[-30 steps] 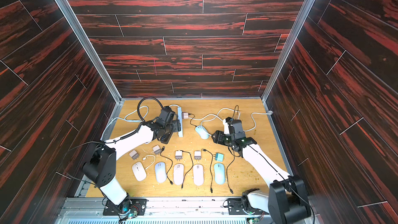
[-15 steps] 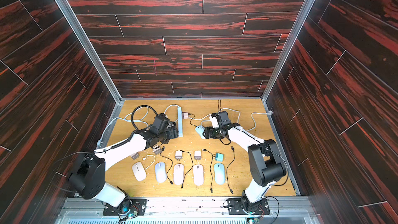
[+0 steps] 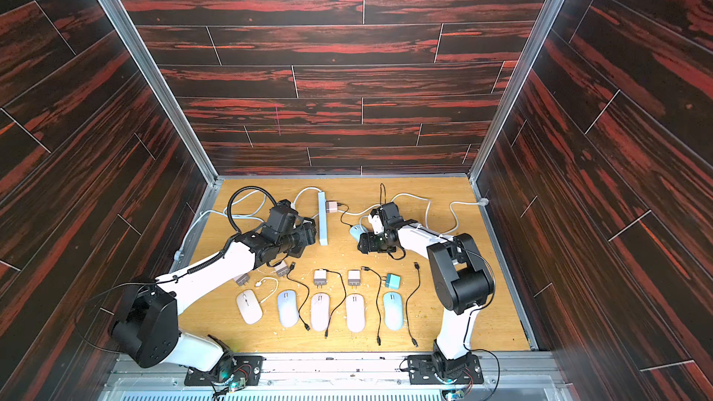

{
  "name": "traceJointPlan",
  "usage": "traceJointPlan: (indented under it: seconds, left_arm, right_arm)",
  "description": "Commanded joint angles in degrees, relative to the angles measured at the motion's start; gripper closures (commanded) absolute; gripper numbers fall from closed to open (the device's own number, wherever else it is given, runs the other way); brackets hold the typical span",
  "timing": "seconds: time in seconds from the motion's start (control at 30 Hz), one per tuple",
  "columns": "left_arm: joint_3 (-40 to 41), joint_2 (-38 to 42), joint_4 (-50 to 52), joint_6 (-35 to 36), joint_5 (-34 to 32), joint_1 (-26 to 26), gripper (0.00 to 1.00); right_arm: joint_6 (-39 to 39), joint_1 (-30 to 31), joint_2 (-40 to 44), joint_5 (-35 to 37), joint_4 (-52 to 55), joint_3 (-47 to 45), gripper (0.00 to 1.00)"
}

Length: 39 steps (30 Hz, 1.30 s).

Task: Unplug the wireless mouse
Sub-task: Pick up the mouse from the center of the board.

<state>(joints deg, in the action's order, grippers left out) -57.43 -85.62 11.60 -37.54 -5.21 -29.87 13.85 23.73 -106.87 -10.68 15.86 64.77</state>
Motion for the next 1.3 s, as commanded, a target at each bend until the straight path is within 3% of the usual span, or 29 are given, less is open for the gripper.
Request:
traceJointPlan:
  seconds: [0.0, 0.67, 1.03, 1.27]
  left_arm:
    - [-0.1, 1.2, 2.0, 0.5, -1.1, 0.4, 0.23]
    - [2.5, 2.6, 2.7, 0.4, -0.8, 1.5, 0.23]
    - [2.7, 2.4, 2.1, 0.0, -0.1, 1.8, 0.23]
    - [3.0, 3.0, 1.7, -0.3, 0.3, 2.0, 0.23]
  right_arm:
    - [-1.2, 0.2, -2.6, 1.4, 0.1, 2.2, 0.17]
    - [-16.1, 2.9, -12.0, 6.9, 4.5, 12.0, 0.15]
    - [-19.2, 5.5, -11.6, 12.2, 6.2, 11.8, 0.27]
    - [-19.6, 5.9, -11.3, 13.2, 7.2, 11.7, 0.40]
